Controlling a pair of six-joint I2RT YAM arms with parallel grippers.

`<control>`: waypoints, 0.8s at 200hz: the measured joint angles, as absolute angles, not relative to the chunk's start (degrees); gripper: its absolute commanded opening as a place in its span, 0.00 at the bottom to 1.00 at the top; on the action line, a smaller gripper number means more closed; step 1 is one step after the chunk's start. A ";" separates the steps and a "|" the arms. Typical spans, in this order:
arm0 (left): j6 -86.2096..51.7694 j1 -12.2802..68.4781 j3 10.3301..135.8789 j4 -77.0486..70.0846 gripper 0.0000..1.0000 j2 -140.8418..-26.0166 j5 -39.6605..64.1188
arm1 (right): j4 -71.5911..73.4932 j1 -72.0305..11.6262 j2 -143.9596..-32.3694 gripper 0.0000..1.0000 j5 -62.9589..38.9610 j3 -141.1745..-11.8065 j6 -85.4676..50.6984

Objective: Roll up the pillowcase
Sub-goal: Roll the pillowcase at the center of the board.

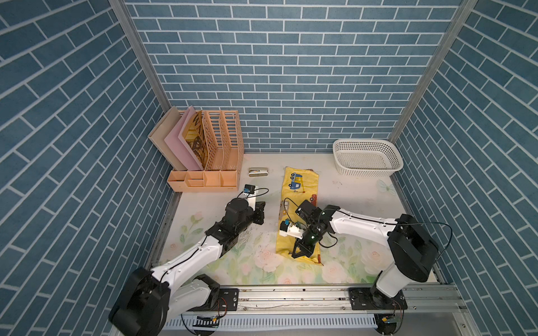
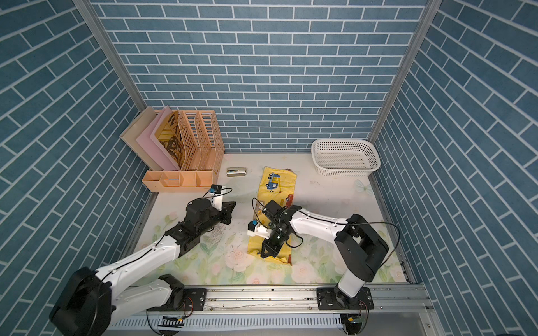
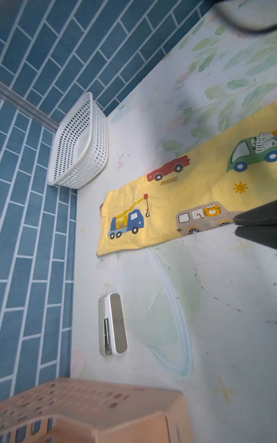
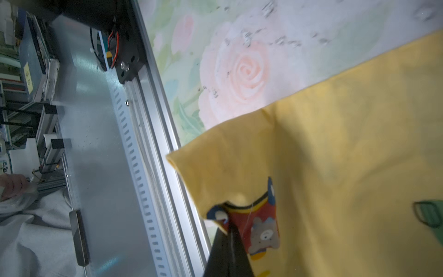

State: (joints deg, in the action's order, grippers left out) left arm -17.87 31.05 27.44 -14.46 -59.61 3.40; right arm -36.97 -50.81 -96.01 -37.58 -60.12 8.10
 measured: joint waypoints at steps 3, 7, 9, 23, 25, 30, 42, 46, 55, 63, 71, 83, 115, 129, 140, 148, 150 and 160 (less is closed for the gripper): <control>-17.96 31.05 26.50 -14.48 0.09 -58.48 2.92 | -37.12 -50.46 -96.44 0.00 -37.56 -60.60 8.27; -18.04 31.05 25.61 -14.33 0.09 -57.17 2.66 | -37.28 -50.04 -96.97 0.00 -37.54 -61.21 8.49; -18.06 31.05 25.06 -14.33 0.10 -56.53 2.37 | -37.36 -49.89 -97.23 0.00 -37.52 -61.54 8.60; -18.24 31.05 21.96 -13.30 0.10 -52.69 1.89 | -38.28 -49.30 -98.63 0.00 -37.45 -63.51 9.47; -18.24 31.05 21.61 -13.13 0.10 -52.14 1.96 | -38.37 -49.30 -98.78 0.00 -37.45 -63.68 9.50; -18.20 31.05 20.84 -12.67 0.11 -51.11 2.20 | -38.72 -49.28 -99.24 0.00 -37.47 -64.34 9.85; -17.98 31.14 19.51 -11.62 0.12 -48.77 3.88 | -39.11 -49.28 -100.25 0.00 -37.50 -65.36 10.87; -17.89 31.31 19.22 -11.31 0.12 -48.07 4.47 | -39.24 -49.25 -100.62 0.00 -37.47 -65.67 11.09; -17.37 32.27 18.65 -10.57 0.14 -46.44 5.54 | -39.70 -49.04 -101.38 0.00 -37.41 -66.26 11.73; -17.06 33.85 18.22 -10.13 0.16 -44.93 6.11 | -40.03 -48.84 -102.04 0.00 -37.36 -66.65 12.27; -16.71 36.32 17.56 -9.82 0.18 -43.00 6.31 | -40.14 -48.62 -102.67 0.00 -37.32 -66.92 12.56; -16.49 40.18 15.99 -10.13 0.18 -40.18 6.22 | -40.23 -47.92 -103.33 0.00 -37.26 -67.00 13.19; -18.70 45.47 11.11 -12.01 0.22 -39.70 6.26 | -40.51 -45.91 -104.14 0.00 -36.34 -67.37 14.22; -19.79 46.48 10.79 -11.84 0.23 -42.85 6.17 | -40.45 -45.25 -104.18 0.00 -35.77 -67.55 14.46; -20.40 47.24 10.81 -11.81 0.22 -45.50 5.93 | -40.42 -45.01 -104.25 0.00 -35.35 -67.55 14.68; -20.80 47.83 10.81 -11.75 0.20 -46.48 5.67 | -40.38 -44.95 -104.40 0.00 -35.11 -67.55 14.90; -20.80 47.99 10.81 -11.79 0.20 -46.65 5.63 | -40.34 -44.91 -104.47 0.00 -35.09 -67.55 14.92; -21.12 48.95 10.74 -12.38 0.20 -46.92 5.45 | -40.23 -44.77 -104.90 0.00 -34.79 -67.57 15.05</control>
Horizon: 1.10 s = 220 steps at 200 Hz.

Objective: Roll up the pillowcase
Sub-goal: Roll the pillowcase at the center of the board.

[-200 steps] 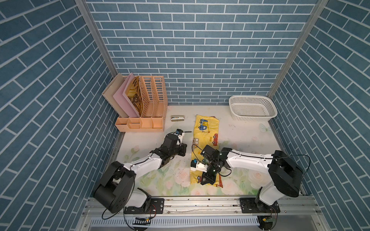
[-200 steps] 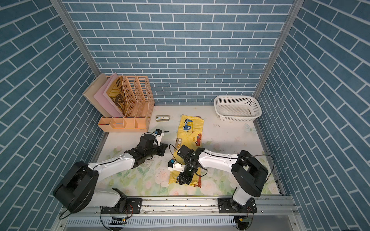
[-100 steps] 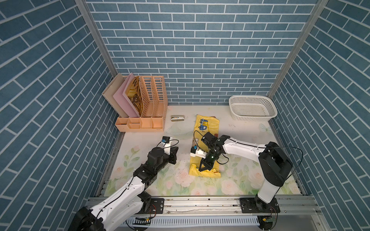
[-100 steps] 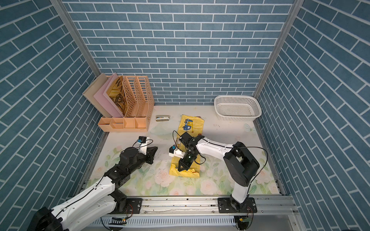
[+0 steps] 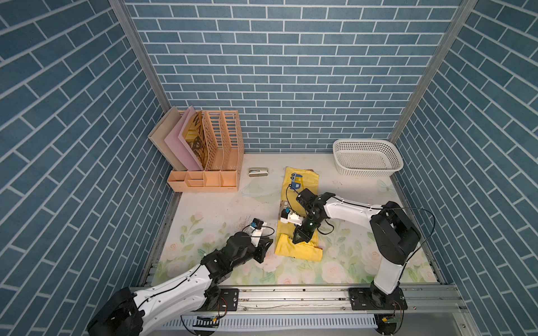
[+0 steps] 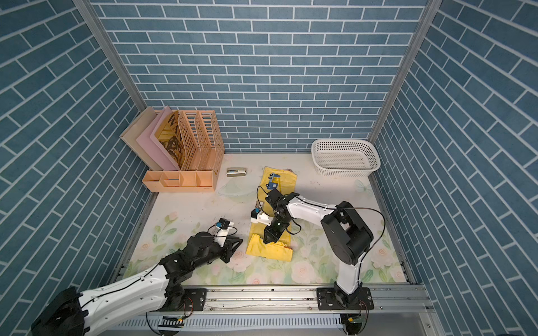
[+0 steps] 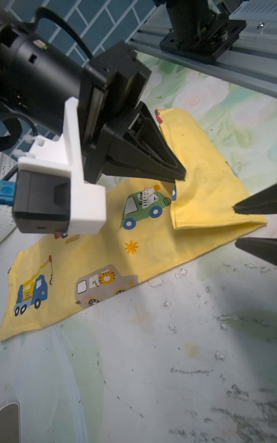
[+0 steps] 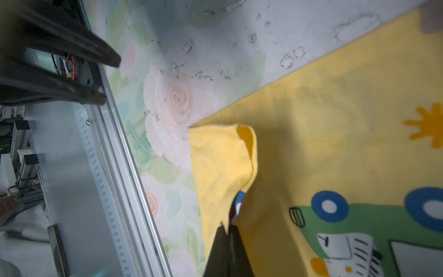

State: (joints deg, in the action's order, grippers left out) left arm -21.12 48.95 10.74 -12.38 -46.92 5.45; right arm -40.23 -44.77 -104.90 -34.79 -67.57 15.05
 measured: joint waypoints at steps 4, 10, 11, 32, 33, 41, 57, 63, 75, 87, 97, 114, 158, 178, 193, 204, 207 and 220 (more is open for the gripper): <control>-21.21 49.32 10.68 -12.93 0.19 -46.94 5.43 | -40.21 -44.69 -105.08 0.00 -34.70 -67.57 15.05; -21.26 49.87 10.59 -13.89 0.18 -47.03 5.43 | -40.12 -44.58 -105.38 0.00 -34.59 -67.57 15.07; -21.26 50.00 10.57 -14.13 0.17 -47.07 5.43 | -40.10 -44.56 -105.47 0.00 -34.54 -67.57 15.07; -21.21 51.77 10.52 -18.09 0.12 -50.13 5.67 | -39.66 -44.56 -106.30 0.00 -33.95 -67.57 15.07; -21.26 51.83 10.52 -18.22 0.11 -50.33 5.67 | -39.66 -44.56 -106.34 0.00 -33.93 -67.57 15.07; -21.17 52.36 10.55 -19.59 0.10 -52.36 5.87 | -39.55 -44.56 -106.61 0.00 -33.56 -67.66 15.07; -20.86 53.19 10.59 -22.26 0.07 -57.12 6.66 | -39.16 -44.49 -107.18 0.00 -32.82 -67.94 15.07; -20.73 53.45 10.76 -23.20 0.06 -59.20 6.90 | -38.96 -44.49 -107.28 0.00 -32.60 -67.99 15.07; -20.53 53.78 11.18 -24.86 0.06 -62.94 7.38 | -38.44 -44.45 -107.42 0.00 -32.16 -68.10 15.05; -20.10 53.95 12.14 -25.76 0.05 -66.43 7.77 | -37.85 -44.45 -107.42 0.00 -31.99 -68.27 15.05; -19.88 54.04 13.13 -26.46 0.05 -68.55 8.08 | -37.56 -44.45 -107.48 0.00 -31.92 -68.77 15.03; -19.70 54.22 14.26 -28.25 0.05 -70.11 8.38 | -37.21 -44.47 -107.77 0.00 -31.92 -70.26 15.05; -19.70 54.41 13.76 -31.03 0.04 -68.31 7.53 | -36.16 -44.47 -107.79 0.00 -31.90 -71.57 15.07; -19.62 54.41 13.76 -31.29 0.04 -68.97 7.14 | -36.21 -44.47 -108.16 0.00 -31.68 -71.68 15.05; -19.59 54.41 13.76 -31.38 0.03 -70.13 6.94 | -36.07 -44.47 -108.44 0.00 -30.98 -71.35 15.03; -19.57 54.41 13.76 -31.48 0.04 -70.74 6.63 | -35.70 -44.47 -108.38 0.00 -30.48 -70.41 15.00; -19.53 54.41 13.76 -31.57 0.04 -70.91 6.52 | -35.64 -44.47 -108.38 0.00 -30.30 -70.11 15.00; -19.25 54.41 13.80 -31.88 0.03 -71.90 6.26 | -35.51 -44.47 -108.38 0.00 -29.76 -68.64 14.92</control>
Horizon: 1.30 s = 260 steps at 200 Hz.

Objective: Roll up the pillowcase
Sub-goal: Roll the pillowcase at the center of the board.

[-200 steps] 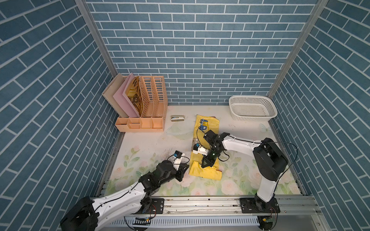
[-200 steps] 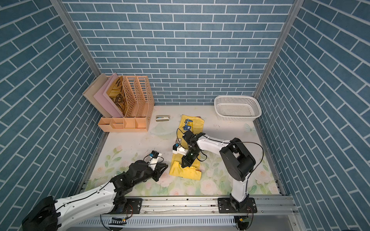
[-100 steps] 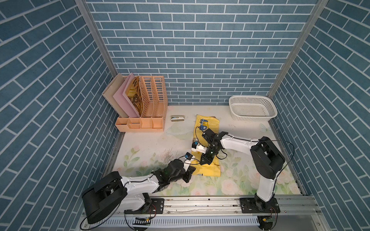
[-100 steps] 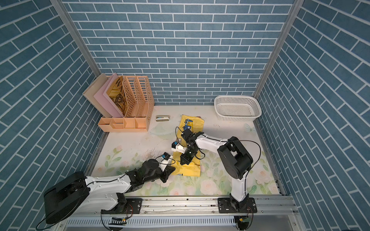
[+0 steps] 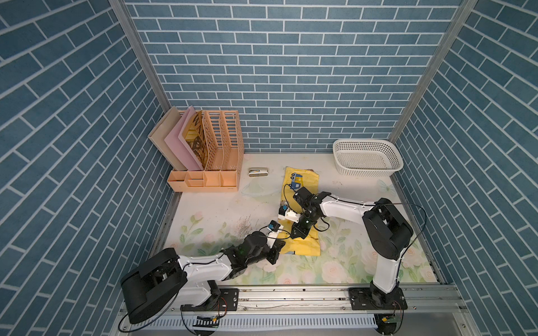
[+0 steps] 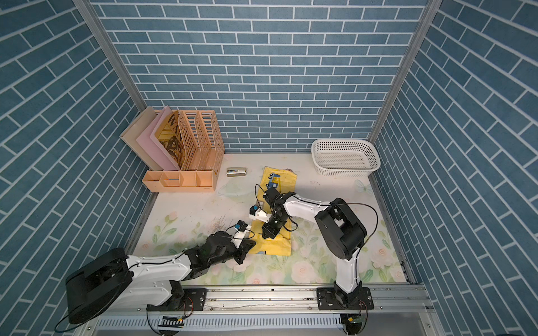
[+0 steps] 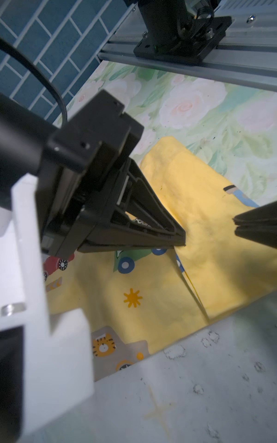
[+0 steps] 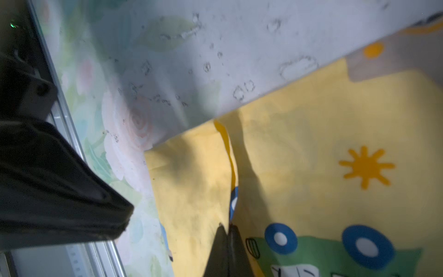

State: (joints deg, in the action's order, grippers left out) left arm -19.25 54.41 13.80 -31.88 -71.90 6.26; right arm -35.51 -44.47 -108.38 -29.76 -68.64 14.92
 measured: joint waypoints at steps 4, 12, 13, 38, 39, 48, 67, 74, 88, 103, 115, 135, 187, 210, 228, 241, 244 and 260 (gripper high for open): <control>-19.14 54.41 13.80 -31.94 0.03 -72.34 6.24 | -35.51 -44.47 -108.38 0.00 -29.69 -68.20 14.85; -18.90 54.41 13.89 -32.01 0.03 -73.30 6.24 | -35.48 -44.47 -108.38 0.03 -29.45 -67.70 14.83; -18.83 54.41 13.91 -32.03 0.03 -73.54 6.24 | -35.48 -44.47 -108.38 0.04 -29.41 -67.66 14.83; -18.57 54.41 13.91 -32.34 0.00 -76.36 6.07 | -34.74 -44.47 -108.29 0.32 -28.14 -67.48 14.20; -18.57 54.41 13.91 -32.38 0.00 -76.51 6.02 | -34.68 -44.47 -108.27 0.35 -28.10 -67.48 14.24; -18.61 54.41 13.91 -32.86 0.00 -77.45 5.74 | -34.00 -44.47 -107.72 0.47 -27.49 -67.40 13.28; -18.72 54.41 13.89 -33.56 0.00 -78.78 4.89 | -31.90 -44.58 -104.55 0.52 -26.26 -66.52 13.45; -18.83 54.41 13.85 -33.76 0.00 -78.98 4.40 | -31.11 -44.64 -102.63 0.53 -25.58 -66.08 13.28; -19.09 54.41 13.65 -34.24 0.00 -78.98 3.57 | -29.54 -45.08 -98.78 0.56 -23.46 -65.45 13.23; -19.51 54.41 13.58 -34.24 0.00 -79.00 2.37 | -27.27 -46.26 -94.43 0.66 -19.40 -64.25 12.34; -19.88 54.41 13.58 -34.20 0.00 -79.31 1.37 | -25.58 -49.17 -90.52 0.72 -14.46 -62.22 11.62; -20.82 54.39 13.58 -34.28 0.00 -81.08 -0.05 | -23.90 -59.22 -85.95 0.80 -1.67 -58.57 10.44; -24.51 54.46 14.90 -36.73 0.00 -84.34 -3.09 | -28.16 -71.59 -86.35 0.78 14.37 -54.57 4.69; -25.78 54.43 14.39 -36.73 0.00 -83.83 -4.54 | -30.26 -71.68 -86.28 0.76 13.74 -54.00 4.29; -26.65 54.41 12.73 -36.84 0.00 -82.06 -5.50 | -30.46 -71.75 -86.30 0.76 12.25 -52.88 4.25; -27.14 54.41 11.44 -37.06 0.00 -80.84 -6.04 | -30.46 -71.75 -86.30 0.78 11.03 -51.83 4.12; -27.35 54.39 11.22 -37.19 0.00 -80.66 -6.13 | -30.55 -71.75 -86.30 0.80 10.87 -51.66 4.01; -27.86 54.35 10.33 -38.15 0.00 -80.31 -6.42 | -31.33 -71.68 -86.48 0.81 8.51 -51.13 4.21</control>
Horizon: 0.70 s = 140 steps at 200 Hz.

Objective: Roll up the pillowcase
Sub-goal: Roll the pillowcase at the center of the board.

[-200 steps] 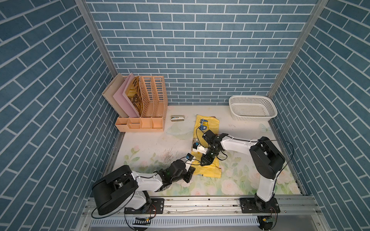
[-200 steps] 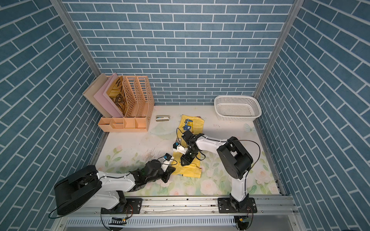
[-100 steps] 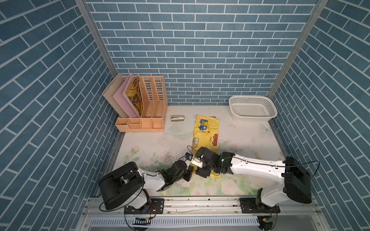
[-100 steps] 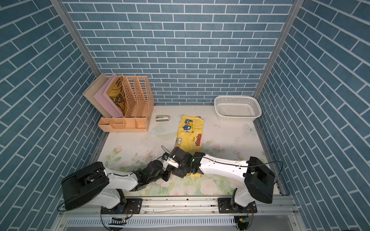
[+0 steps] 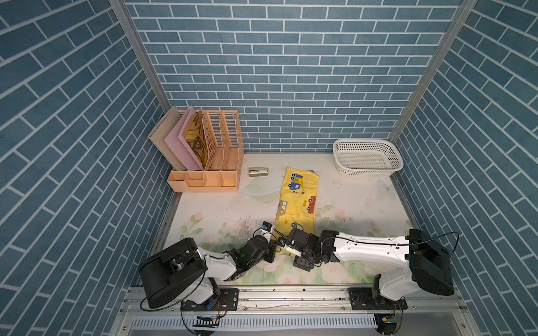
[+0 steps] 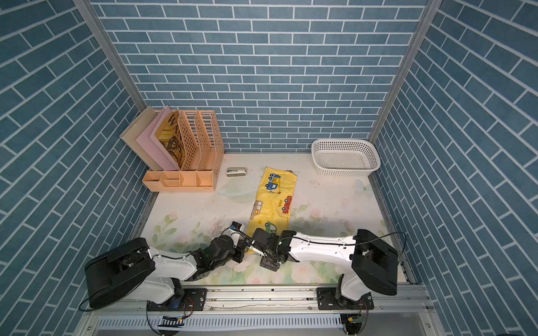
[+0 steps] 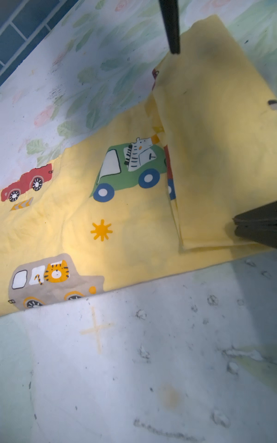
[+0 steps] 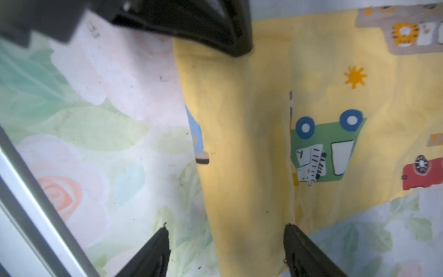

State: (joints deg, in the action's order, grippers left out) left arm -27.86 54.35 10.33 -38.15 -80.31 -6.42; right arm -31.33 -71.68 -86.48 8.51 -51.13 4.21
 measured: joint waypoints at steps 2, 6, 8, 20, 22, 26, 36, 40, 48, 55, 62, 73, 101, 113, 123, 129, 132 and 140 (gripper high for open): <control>-27.88 54.35 10.28 -38.26 0.00 -80.31 -6.42 | -31.55 -71.68 -86.56 0.80 8.12 -51.13 4.27; -27.94 54.33 10.17 -38.50 0.00 -80.34 -6.42 | -31.62 -71.66 -86.85 0.80 7.53 -51.13 4.29; -28.03 54.30 10.11 -38.63 0.00 -80.36 -6.42 | -31.73 -71.66 -87.09 0.79 7.14 -51.16 4.32; -28.36 54.19 9.87 -39.51 0.00 -80.66 -6.39 | -32.14 -71.61 -89.25 0.78 5.69 -51.66 4.34; -28.38 54.17 9.85 -39.59 0.00 -80.68 -6.37 | -32.23 -71.61 -89.58 0.78 5.56 -51.77 4.36; -28.58 54.15 9.76 -39.88 0.00 -80.79 -6.37 | -32.27 -71.61 -90.78 0.77 5.32 -51.99 4.34; -28.93 54.13 9.45 -40.56 0.00 -80.88 -6.33 | -32.34 -71.61 -93.23 0.77 5.19 -52.38 4.34; -29.02 54.13 9.32 -40.71 0.00 -80.90 -6.35 | -32.51 -71.57 -94.02 0.77 4.93 -52.84 4.23; -29.23 54.11 9.04 -41.23 0.00 -80.84 -6.37 | -32.45 -71.50 -94.32 0.75 5.17 -53.56 4.45; -29.39 54.06 8.86 -41.47 0.00 -80.82 -6.35 | -31.97 -71.50 -94.76 0.71 5.32 -53.87 4.47; -29.50 54.02 8.78 -41.47 0.00 -80.73 -6.35 | -31.94 -71.50 -95.04 0.68 5.19 -54.02 4.47; -29.65 54.02 8.67 -41.32 0.00 -80.36 -6.33 | -31.92 -71.53 -95.48 0.61 5.39 -54.33 4.40; -30.02 53.74 8.19 -40.25 0.00 -79.13 -6.57 | -32.32 -71.57 -97.38 0.41 5.54 -56.05 4.51; -30.22 53.49 8.03 -40.07 0.00 -78.89 -6.87 | -32.58 -71.64 -98.06 0.26 5.58 -56.60 4.49; -30.37 53.28 7.99 -39.75 0.00 -78.78 -7.42 | -32.88 -71.64 -98.78 0.13 5.74 -57.21 4.86; -30.46 53.17 7.99 -39.59 0.00 -78.74 -7.66 | -33.12 -71.64 -99.20 0.08 6.00 -57.60 4.97; -30.59 53.10 7.99 -39.40 0.00 -78.65 -7.97 | -33.21 -71.61 -99.35 0.06 6.02 -57.74 4.80; -30.63 53.04 7.99 -38.68 0.00 -78.17 -8.40 | -33.45 -71.55 -99.79 0.00 6.48 -58.19 5.37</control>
